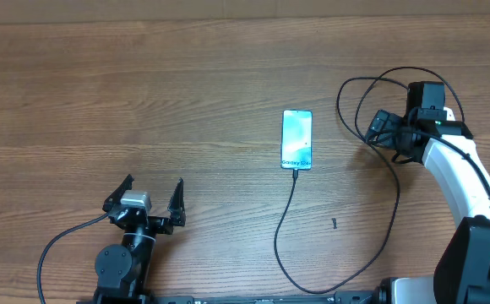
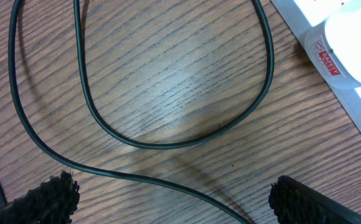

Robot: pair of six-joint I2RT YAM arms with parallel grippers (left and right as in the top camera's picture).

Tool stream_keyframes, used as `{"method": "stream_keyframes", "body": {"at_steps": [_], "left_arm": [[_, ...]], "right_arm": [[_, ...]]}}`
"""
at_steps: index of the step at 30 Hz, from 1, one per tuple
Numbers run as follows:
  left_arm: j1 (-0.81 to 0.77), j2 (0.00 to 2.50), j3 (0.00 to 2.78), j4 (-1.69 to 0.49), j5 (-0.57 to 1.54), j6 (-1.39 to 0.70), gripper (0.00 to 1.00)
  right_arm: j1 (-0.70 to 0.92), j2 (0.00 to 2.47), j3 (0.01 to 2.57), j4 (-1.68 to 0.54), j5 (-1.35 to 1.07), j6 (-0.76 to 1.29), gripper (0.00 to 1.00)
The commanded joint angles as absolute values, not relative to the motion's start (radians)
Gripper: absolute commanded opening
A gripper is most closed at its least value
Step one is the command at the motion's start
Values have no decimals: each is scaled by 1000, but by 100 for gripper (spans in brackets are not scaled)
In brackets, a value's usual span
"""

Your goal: Plug charger to phone and switch on socket

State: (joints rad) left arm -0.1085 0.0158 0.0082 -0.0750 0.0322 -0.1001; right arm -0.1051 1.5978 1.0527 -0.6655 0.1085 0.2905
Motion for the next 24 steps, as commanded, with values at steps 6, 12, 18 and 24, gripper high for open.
{"method": "stream_keyframes", "body": {"at_steps": [6,12,18,24], "left_arm": [[-99,4,5,-77,23,-81,100],[-99,4,5,-77,23,-81,100],[-99,4,5,-77,23,-81,100],[-99,4,5,-77,23,-81,100]], "right_arm": [[-105,1574,1048,-659,111,291,100],[-105,1574,1048,-659,111,291,100],[-105,1574,1048,-659,111,291,100],[-105,1564,1048,-659,111,291,100]]}}
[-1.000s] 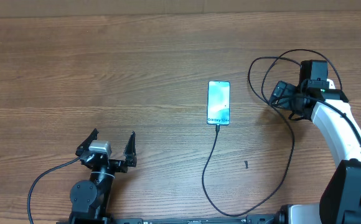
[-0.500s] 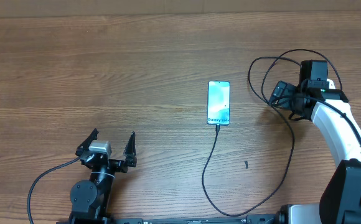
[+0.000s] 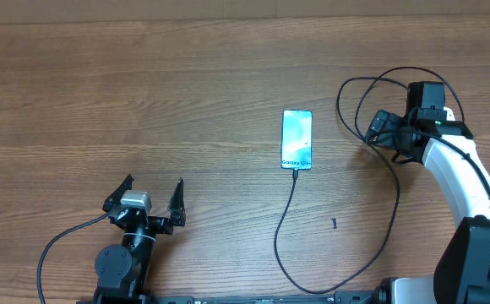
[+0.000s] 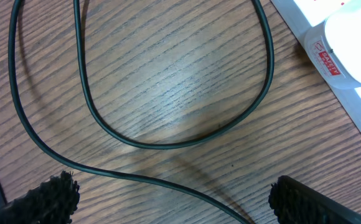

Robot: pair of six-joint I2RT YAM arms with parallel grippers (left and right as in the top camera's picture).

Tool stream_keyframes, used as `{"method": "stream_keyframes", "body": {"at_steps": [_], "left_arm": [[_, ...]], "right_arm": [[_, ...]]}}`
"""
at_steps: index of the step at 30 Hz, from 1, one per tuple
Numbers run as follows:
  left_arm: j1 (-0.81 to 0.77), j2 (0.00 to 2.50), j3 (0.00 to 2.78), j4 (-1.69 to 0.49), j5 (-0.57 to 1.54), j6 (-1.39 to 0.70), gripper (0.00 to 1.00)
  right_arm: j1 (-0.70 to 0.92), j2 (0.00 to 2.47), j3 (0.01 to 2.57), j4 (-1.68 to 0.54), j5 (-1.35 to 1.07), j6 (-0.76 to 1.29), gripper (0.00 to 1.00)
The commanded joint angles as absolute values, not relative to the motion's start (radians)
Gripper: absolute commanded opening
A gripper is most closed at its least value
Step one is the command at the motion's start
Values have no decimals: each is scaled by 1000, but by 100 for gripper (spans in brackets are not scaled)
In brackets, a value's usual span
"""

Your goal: Plug charger to phone and switch on socket

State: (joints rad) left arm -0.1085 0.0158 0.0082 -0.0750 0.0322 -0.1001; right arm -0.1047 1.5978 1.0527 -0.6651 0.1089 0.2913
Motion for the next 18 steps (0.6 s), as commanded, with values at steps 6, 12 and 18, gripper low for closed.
{"method": "stream_keyframes", "body": {"at_steps": [6,12,18], "left_arm": [[-99,4,5,-77,23,-81,100],[-99,4,5,-77,23,-81,100],[-99,4,5,-77,23,-81,100]], "right_arm": [[-105,1485,1048,-659,111,291,100],[-105,1353,1048,-659,112,291,100],[-105,1283,1048,-659,111,291,100]]}}
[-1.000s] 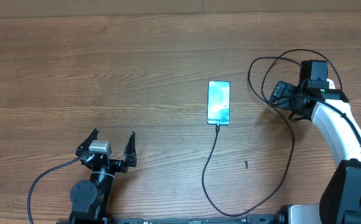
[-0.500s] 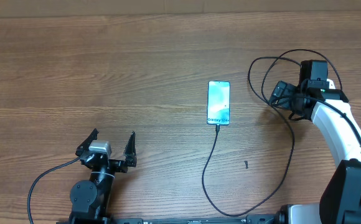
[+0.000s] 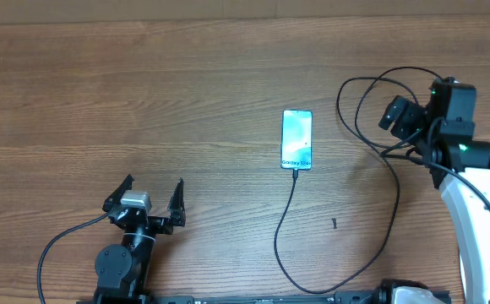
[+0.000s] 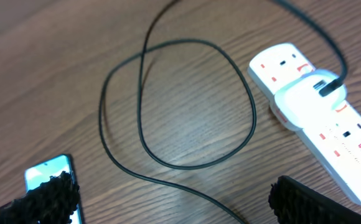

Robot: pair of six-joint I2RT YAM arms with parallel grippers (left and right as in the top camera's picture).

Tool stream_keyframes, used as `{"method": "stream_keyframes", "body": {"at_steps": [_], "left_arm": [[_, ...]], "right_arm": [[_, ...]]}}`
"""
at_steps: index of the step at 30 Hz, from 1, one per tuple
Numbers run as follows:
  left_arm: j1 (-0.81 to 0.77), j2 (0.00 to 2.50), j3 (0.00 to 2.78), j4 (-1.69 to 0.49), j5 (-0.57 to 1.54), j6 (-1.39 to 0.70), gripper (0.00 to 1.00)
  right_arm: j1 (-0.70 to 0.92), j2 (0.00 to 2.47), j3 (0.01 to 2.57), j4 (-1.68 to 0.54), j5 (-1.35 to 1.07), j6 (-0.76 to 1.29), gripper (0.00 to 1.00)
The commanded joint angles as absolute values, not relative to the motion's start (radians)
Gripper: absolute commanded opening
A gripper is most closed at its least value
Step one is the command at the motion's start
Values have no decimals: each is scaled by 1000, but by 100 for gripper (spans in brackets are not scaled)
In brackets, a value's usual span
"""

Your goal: Plug charger to phone and switch on socket

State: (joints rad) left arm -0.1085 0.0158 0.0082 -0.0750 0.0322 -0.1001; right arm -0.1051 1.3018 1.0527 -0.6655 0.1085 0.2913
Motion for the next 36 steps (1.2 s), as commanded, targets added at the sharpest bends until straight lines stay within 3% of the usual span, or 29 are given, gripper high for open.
{"method": "stream_keyframes", "body": {"at_steps": [1,11,20,36], "left_arm": [[-99,4,5,-77,23,-81,100],[-99,4,5,-77,23,-81,100],[-99,4,5,-77,23,-81,100],[-99,4,5,-77,23,-81,100]], "right_arm": [[-105,1283,1048,-659,111,291,100],[-105,1274,1048,-670,139,279,100],[-105,1272,1022,-818,111,280,100],[-105,1267,738,-664,91,280,100]]}}
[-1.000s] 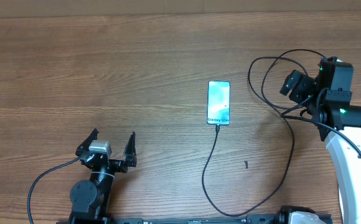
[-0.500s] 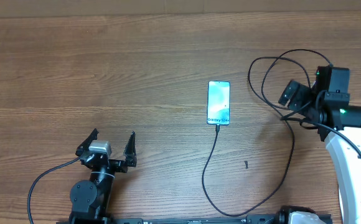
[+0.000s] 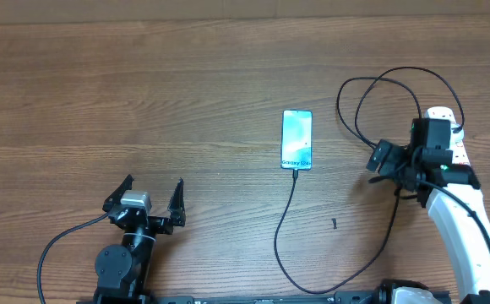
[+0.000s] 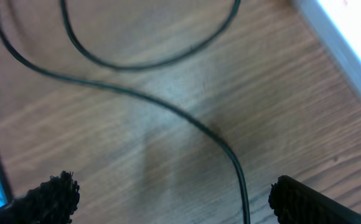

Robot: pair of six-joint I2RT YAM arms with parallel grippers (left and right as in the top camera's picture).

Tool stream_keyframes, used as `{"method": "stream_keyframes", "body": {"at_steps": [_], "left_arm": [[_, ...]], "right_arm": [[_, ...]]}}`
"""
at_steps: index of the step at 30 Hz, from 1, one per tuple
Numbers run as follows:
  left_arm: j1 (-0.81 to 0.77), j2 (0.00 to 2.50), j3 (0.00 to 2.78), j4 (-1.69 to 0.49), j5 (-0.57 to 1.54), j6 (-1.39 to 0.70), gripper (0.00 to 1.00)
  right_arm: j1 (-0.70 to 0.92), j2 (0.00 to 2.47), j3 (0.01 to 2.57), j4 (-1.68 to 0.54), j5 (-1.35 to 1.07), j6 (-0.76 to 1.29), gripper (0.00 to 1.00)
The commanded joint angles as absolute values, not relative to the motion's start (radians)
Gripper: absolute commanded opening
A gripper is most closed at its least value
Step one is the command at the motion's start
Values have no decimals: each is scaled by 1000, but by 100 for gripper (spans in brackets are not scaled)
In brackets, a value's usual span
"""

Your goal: Plug charger to phone and switch on socket

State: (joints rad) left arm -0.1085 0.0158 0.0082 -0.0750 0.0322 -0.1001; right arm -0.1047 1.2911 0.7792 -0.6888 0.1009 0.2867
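Observation:
The phone (image 3: pixel 296 139) lies face up mid-table with its screen lit, and the black charger cable (image 3: pixel 289 211) runs from its near end, sweeps right and loops at the back. Part of the white socket strip (image 3: pixel 454 135) shows behind my right arm; one edge of the socket strip (image 4: pixel 345 43) fills the wrist view's top right corner. My right gripper (image 3: pixel 380 160) is open, low over the cable (image 4: pixel 168 109), left of the strip. Its fingers (image 4: pixel 53 194) hold nothing. A sliver of the phone shows at the left edge. My left gripper (image 3: pixel 154 184) rests open at the front left.
A small dark speck (image 3: pixel 334 223) lies on the wooden table (image 3: pixel 186 101) right of the cable. The cable's loops (image 3: pixel 380 93) spread behind my right gripper.
My right gripper has moved from above the cable loops and the strip towards the front and lower, so part of the strip now shows in the overhead view. The left arm is unchanged.
My right gripper stood open, low beside the white plug on the strip, and was the same at the following moment. Then it was higher, with the whole strip and plug in its view. Now it is nearer the front, low over the cable. The phone's screen stayed lit throughout.

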Motion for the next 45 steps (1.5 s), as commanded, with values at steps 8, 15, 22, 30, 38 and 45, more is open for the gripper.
{"method": "stream_keyframes", "body": {"at_steps": [8,15,22,30,38,45], "left_arm": [[-99,4,5,-77,23,-81,100],[-99,4,5,-77,23,-81,100],[-99,4,5,-77,23,-81,100],[-99,4,5,-77,23,-81,100],[-99,4,5,-77,23,-81,100],[-99,4,5,-77,23,-81,100]], "right_arm": [[-105,1264,566,-487,84,280,100],[-105,1227,504,-503,84,280,100],[-105,1173,396,-292,44,254,100],[-105,1122,328,1,-269,-6,100],[-105,1071,222,165,-291,-5,100],[-105,1021,98,331,-290,-5,100]]}}
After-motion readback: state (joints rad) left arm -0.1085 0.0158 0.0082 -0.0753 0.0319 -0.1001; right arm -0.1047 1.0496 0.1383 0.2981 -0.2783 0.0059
